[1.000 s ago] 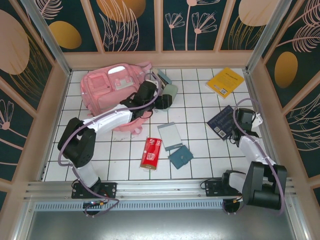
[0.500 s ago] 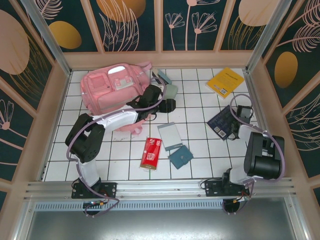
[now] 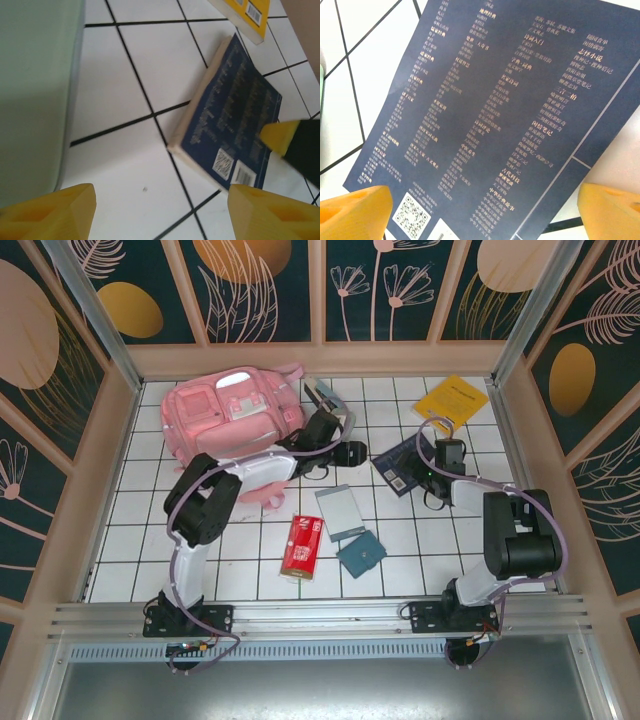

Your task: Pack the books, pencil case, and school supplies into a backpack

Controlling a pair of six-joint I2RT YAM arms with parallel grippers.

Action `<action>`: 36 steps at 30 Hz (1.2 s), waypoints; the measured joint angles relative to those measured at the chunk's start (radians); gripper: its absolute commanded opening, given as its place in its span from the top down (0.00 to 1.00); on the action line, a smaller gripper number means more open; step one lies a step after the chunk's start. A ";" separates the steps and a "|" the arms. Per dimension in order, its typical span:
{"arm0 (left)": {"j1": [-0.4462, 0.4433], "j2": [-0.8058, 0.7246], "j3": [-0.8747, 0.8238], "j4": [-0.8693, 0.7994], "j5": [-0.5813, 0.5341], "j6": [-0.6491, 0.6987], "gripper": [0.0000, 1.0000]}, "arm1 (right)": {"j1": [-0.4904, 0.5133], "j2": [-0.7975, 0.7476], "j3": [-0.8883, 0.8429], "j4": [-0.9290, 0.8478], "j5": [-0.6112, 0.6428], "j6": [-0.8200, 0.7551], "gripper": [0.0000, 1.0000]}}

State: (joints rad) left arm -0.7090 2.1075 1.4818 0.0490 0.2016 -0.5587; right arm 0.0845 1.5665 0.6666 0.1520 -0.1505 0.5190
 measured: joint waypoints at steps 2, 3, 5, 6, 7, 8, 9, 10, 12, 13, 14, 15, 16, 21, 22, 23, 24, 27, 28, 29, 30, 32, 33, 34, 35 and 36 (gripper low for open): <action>0.000 0.059 0.079 0.002 0.014 0.011 0.30 | 0.000 -0.004 -0.004 0.002 -0.002 0.012 0.05; 0.000 0.090 0.121 0.001 0.026 0.017 0.30 | 0.000 -0.010 -0.011 0.005 -0.001 0.019 0.05; 0.000 0.150 0.195 0.005 0.041 0.029 0.30 | 0.000 -0.026 -0.035 0.011 -0.001 0.036 0.05; 0.000 0.184 0.237 0.002 0.050 0.035 0.30 | 0.000 -0.036 -0.049 0.023 -0.001 0.042 0.05; 0.000 0.214 0.274 0.000 0.056 0.039 0.31 | 0.000 -0.044 -0.058 0.027 0.000 0.049 0.05; 0.000 0.247 0.311 -0.001 0.064 0.042 0.31 | 0.000 -0.053 -0.067 0.029 0.000 0.058 0.05; 0.000 0.279 0.349 -0.002 0.073 0.043 0.31 | 0.000 -0.059 -0.074 0.034 0.000 0.065 0.05; 0.000 0.304 0.376 -0.005 0.082 0.045 0.31 | 0.000 -0.061 -0.079 0.040 0.000 0.069 0.05; -0.001 0.357 0.422 -0.006 0.101 0.045 0.32 | 0.000 -0.063 -0.086 0.052 0.000 0.080 0.05; -0.002 0.372 0.429 -0.008 0.110 0.045 0.32 | 0.000 -0.063 -0.088 0.056 0.000 0.084 0.05; -0.004 0.384 0.430 -0.009 0.117 0.045 0.32 | 0.000 -0.063 -0.089 0.060 0.000 0.090 0.05; -0.007 0.394 0.430 -0.011 0.124 0.051 0.33 | 0.000 -0.063 -0.090 0.062 0.000 0.093 0.06; -0.010 0.396 0.430 -0.007 0.125 0.048 0.34 | 0.000 -0.063 -0.090 0.063 0.000 0.093 0.07; -0.023 0.363 0.335 0.085 0.176 0.011 0.39 | -0.008 -0.055 -0.092 0.085 -0.021 0.112 0.14; -0.024 0.348 0.301 0.108 0.183 0.003 0.40 | -0.010 -0.052 -0.092 0.090 -0.029 0.116 0.15; -0.029 0.327 0.256 0.135 0.188 -0.008 0.41 | -0.014 -0.048 -0.092 0.099 -0.038 0.119 0.16; -0.033 0.308 0.220 0.153 0.190 -0.017 0.41 | -0.019 -0.045 -0.093 0.105 -0.047 0.122 0.16; -0.058 0.243 0.098 0.210 0.191 -0.049 0.42 | -0.032 -0.044 -0.093 0.114 -0.063 0.124 0.16; -0.069 0.217 0.052 0.231 0.192 -0.063 0.42 | -0.034 -0.044 -0.093 0.114 -0.065 0.123 0.17; -0.081 0.197 0.016 0.247 0.191 -0.076 0.42 | -0.038 -0.044 -0.093 0.114 -0.067 0.122 0.18; -0.092 0.182 -0.012 0.258 0.189 -0.085 0.42 | -0.042 -0.044 -0.093 0.114 -0.068 0.122 0.18; -0.121 0.151 -0.060 0.268 0.180 -0.103 0.42 | -0.050 -0.045 -0.093 0.114 -0.067 0.118 0.19; -0.134 0.140 -0.076 0.270 0.176 -0.109 0.42 | -0.054 -0.045 -0.093 0.114 -0.066 0.116 0.20; -0.148 0.128 -0.095 0.275 0.170 -0.116 0.42 | -0.058 -0.045 -0.093 0.113 -0.066 0.115 0.20; -0.163 0.115 -0.114 0.278 0.159 -0.121 0.40 | -0.062 -0.046 -0.093 0.114 -0.066 0.113 0.21; -0.176 0.103 -0.132 0.281 0.149 -0.127 0.39 | -0.063 -0.048 -0.093 0.113 -0.067 0.111 0.22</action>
State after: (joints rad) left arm -0.8852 2.2105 1.3502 0.3302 0.3504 -0.6857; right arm 0.0212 1.5185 0.5732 0.2653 -0.2173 0.6296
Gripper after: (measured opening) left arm 0.589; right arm 0.792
